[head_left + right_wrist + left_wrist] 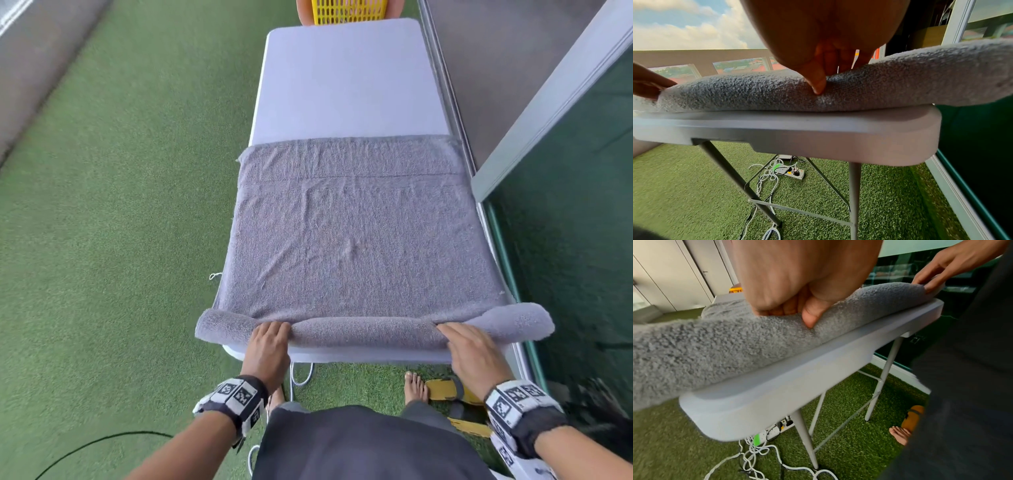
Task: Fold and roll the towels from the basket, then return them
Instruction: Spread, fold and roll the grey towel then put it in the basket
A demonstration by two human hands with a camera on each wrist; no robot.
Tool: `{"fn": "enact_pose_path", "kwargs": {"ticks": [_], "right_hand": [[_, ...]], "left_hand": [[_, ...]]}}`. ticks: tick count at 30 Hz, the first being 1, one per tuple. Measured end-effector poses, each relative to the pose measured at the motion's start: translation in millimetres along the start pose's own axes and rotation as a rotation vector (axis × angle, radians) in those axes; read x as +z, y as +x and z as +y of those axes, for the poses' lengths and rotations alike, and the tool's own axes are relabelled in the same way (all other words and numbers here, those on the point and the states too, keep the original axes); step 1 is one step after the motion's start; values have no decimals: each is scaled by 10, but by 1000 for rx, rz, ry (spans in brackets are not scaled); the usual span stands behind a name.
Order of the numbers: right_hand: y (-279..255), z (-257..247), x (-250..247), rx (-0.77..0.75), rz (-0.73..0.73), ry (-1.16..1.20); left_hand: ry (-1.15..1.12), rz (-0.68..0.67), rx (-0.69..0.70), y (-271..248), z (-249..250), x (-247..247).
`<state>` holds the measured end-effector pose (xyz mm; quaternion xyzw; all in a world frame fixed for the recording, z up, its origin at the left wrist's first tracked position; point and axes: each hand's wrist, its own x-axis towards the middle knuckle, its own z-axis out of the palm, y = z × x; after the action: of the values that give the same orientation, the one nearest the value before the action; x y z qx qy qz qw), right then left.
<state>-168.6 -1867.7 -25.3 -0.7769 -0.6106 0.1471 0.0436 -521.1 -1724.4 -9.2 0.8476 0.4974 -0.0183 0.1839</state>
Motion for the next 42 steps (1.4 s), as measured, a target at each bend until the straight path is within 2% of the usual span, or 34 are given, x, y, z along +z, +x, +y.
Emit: {"fn": "enact_pose_path", "kwargs": {"ticks": [3, 5, 9, 13, 16, 19, 22, 27, 32, 36, 38, 40, 42], "right_hand": [[204, -46, -108, 45, -48, -46], [415, -73, -198, 103, -77, -29], [676, -126, -256, 157, 37, -50], [577, -214, -195, 74, 69, -58], [301, -148, -149, 12, 117, -55], [143, -37, -82, -22, 54, -86], [226, -44, -77, 3, 41, -71], [341, -147, -226, 27, 12, -67], [181, -79, -284, -6, -132, -91], [345, -74, -303, 67, -225, -101], [504, -94, -286, 124, -185, -78], [601, -145, -258, 165, -45, -48], [633, -183, -209, 146, 64, -54]], "left_hand": [[17, -79, 13, 181, -72, -39], [19, -48, 9, 315, -68, -66], [100, 65, -41, 473, -52, -80], [96, 144, -16, 365, 0, 2], [48, 122, -10, 140, 6, 48], [68, 98, 34, 49, -35, 52], [73, 110, 53, 194, -49, 20], [73, 42, 39, 343, 3, -121], [63, -6, 77, 145, -37, -68], [8, 16, 5, 283, -53, -69], [-9, 55, -37, 390, -12, -85], [9, 106, -71, 459, 20, -90], [50, 133, -93, 498, 18, -76]]}}
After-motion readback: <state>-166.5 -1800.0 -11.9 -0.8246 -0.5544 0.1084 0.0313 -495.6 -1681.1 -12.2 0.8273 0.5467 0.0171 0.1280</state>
